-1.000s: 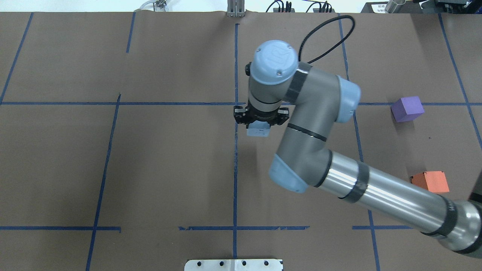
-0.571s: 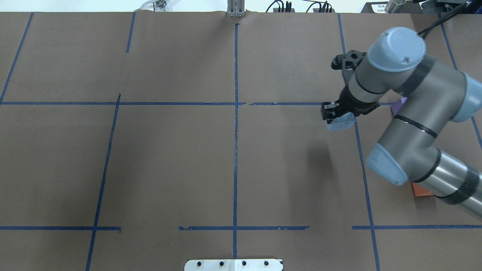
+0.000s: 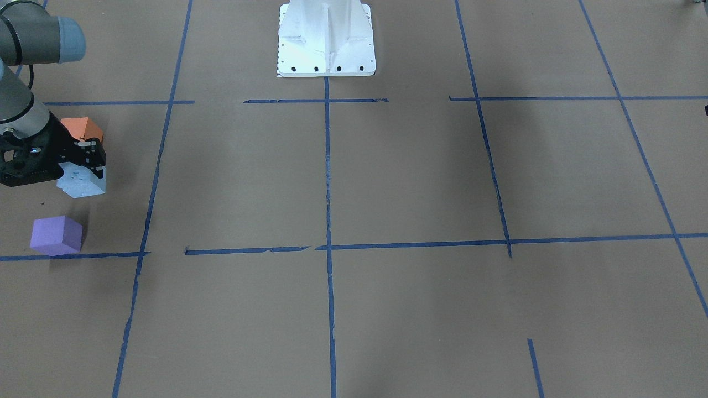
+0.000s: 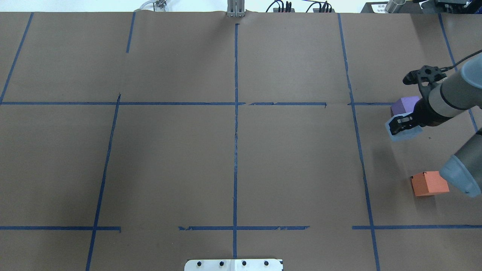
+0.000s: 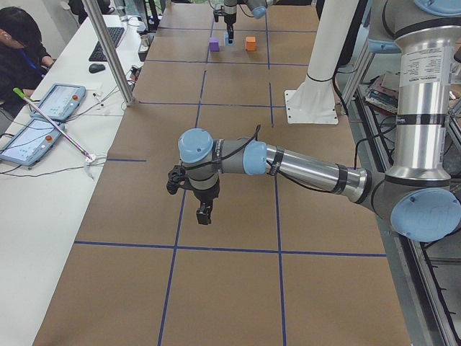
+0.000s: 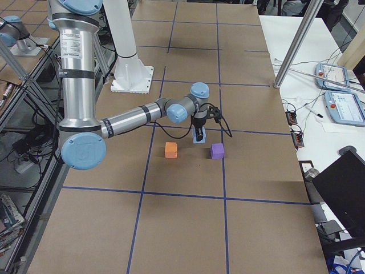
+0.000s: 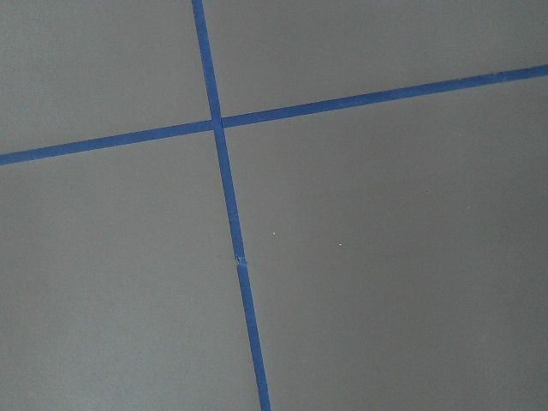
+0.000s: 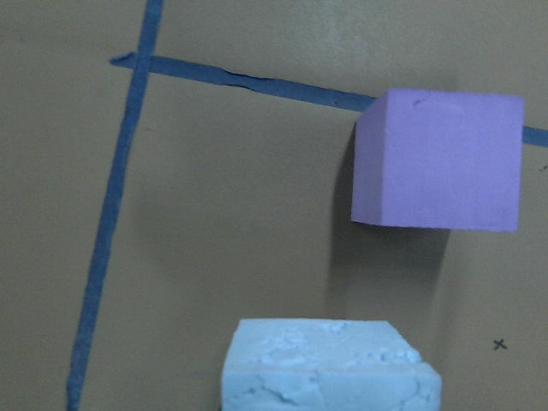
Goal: Place blue block between orange and purple blocks
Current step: 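Lower the light blue cube between the purple and orange cubes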
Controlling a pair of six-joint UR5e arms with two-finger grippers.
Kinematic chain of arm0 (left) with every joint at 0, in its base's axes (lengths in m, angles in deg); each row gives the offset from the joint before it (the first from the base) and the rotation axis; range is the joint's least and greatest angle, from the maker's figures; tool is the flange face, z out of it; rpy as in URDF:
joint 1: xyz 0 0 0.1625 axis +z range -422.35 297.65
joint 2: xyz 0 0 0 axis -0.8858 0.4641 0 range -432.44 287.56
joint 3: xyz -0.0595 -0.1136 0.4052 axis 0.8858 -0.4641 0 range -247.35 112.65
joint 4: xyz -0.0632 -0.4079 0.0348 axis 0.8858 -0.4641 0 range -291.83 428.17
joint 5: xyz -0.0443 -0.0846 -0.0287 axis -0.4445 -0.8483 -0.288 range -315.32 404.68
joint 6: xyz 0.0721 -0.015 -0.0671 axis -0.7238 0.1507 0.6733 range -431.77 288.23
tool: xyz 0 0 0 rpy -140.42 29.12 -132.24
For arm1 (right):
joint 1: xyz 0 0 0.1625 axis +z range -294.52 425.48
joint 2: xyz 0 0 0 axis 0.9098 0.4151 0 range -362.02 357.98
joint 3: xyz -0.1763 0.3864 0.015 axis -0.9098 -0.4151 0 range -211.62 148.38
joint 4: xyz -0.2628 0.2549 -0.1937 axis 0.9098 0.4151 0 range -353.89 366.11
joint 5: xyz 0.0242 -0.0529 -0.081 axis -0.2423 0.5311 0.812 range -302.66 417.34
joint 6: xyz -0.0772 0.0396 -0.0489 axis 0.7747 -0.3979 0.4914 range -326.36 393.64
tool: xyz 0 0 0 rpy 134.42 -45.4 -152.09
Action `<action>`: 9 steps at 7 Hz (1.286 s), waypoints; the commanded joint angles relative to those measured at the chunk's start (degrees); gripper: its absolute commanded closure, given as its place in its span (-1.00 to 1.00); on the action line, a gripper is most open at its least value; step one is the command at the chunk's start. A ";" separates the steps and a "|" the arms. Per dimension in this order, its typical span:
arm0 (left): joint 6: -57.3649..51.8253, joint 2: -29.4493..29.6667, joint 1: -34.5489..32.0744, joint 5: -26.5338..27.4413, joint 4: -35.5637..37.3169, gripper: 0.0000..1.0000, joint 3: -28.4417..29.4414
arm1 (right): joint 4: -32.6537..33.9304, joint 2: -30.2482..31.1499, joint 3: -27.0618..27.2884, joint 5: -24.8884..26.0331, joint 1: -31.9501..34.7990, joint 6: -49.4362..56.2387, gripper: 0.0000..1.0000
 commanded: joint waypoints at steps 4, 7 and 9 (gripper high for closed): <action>0.11 0.00 0.01 -0.09 0.00 -1.00 -0.12 | -14.00 1.76 -9.14 -1.03 0.17 -6.25 -0.98; 0.20 0.09 0.01 -0.09 0.00 -1.00 -0.30 | -8.86 3.25 -3.64 -3.73 2.26 -5.21 -1.00; -0.07 0.09 0.01 -0.09 0.00 -1.00 -0.29 | 5.44 3.17 0.87 -7.44 13.30 12.71 -1.00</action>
